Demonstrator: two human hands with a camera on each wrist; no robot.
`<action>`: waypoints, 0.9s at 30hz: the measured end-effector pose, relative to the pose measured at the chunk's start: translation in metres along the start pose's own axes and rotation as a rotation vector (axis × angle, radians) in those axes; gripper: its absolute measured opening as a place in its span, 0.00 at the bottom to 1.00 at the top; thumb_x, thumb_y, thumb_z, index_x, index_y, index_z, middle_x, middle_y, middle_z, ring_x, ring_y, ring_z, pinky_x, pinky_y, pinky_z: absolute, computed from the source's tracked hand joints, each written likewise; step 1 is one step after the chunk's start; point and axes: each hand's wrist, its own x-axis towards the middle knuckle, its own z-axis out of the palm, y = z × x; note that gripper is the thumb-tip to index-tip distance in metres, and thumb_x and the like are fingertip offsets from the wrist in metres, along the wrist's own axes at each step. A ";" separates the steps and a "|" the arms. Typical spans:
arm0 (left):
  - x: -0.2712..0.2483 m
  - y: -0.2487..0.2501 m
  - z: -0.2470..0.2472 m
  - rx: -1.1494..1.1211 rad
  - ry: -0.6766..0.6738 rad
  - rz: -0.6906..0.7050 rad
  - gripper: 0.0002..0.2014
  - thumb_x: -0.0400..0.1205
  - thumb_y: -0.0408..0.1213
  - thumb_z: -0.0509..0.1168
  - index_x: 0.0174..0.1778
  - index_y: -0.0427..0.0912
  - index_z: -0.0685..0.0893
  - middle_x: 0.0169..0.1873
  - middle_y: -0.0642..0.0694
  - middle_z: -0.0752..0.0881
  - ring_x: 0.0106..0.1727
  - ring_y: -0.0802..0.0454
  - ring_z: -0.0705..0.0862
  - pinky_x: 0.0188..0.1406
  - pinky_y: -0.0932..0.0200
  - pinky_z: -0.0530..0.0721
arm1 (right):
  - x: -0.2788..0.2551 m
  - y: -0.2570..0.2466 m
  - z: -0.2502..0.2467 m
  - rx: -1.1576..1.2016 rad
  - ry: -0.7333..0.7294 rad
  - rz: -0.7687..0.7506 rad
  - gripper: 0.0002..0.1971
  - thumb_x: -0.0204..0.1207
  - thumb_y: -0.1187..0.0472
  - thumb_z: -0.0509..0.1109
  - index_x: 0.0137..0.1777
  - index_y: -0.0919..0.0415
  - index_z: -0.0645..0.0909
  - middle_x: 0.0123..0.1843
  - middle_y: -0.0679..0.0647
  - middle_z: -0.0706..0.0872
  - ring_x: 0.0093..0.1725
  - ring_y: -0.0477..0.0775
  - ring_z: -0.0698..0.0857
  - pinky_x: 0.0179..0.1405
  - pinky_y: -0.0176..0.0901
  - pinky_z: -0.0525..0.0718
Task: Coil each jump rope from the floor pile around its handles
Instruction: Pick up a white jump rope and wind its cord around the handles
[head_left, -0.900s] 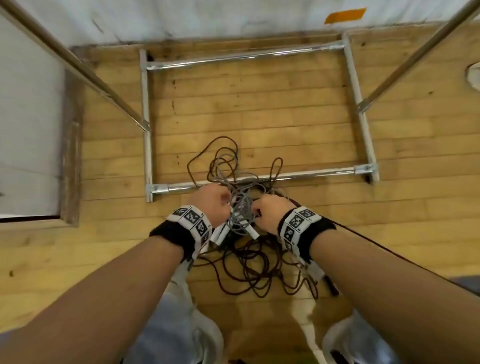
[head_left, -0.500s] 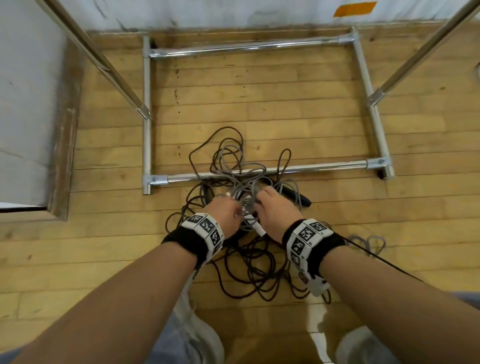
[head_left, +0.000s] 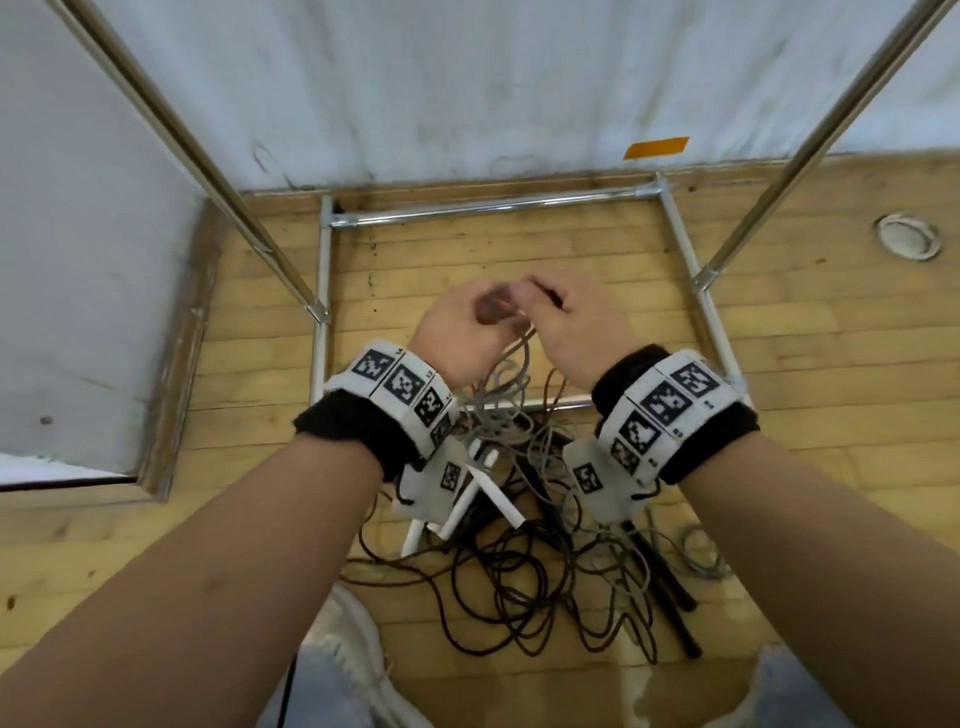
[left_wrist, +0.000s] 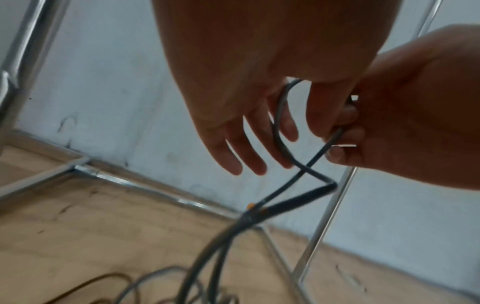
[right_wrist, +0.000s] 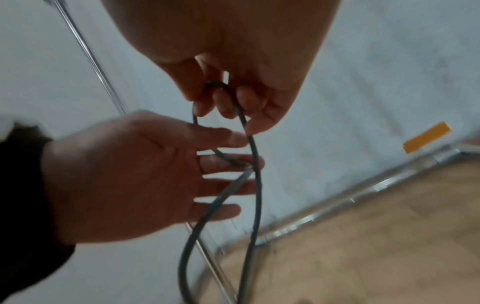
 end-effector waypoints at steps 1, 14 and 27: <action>0.001 0.015 -0.006 -0.044 -0.001 0.010 0.06 0.78 0.32 0.70 0.49 0.40 0.85 0.44 0.47 0.90 0.45 0.57 0.87 0.45 0.64 0.81 | 0.003 -0.015 -0.012 0.017 0.050 -0.034 0.13 0.83 0.62 0.60 0.36 0.53 0.76 0.28 0.41 0.74 0.30 0.31 0.74 0.30 0.26 0.68; -0.068 0.151 -0.064 -0.080 -0.099 0.113 0.06 0.83 0.31 0.63 0.44 0.45 0.83 0.29 0.50 0.88 0.35 0.55 0.87 0.45 0.54 0.82 | -0.006 -0.185 -0.126 0.307 0.419 -0.118 0.16 0.84 0.61 0.57 0.33 0.59 0.74 0.33 0.55 0.82 0.28 0.54 0.79 0.42 0.52 0.87; -0.103 0.202 -0.083 -0.628 0.047 0.024 0.13 0.86 0.35 0.53 0.33 0.44 0.69 0.25 0.49 0.63 0.25 0.53 0.63 0.36 0.56 0.70 | -0.026 -0.157 -0.088 -0.124 -0.168 0.206 0.18 0.74 0.72 0.66 0.65 0.70 0.76 0.64 0.69 0.79 0.66 0.67 0.78 0.66 0.58 0.77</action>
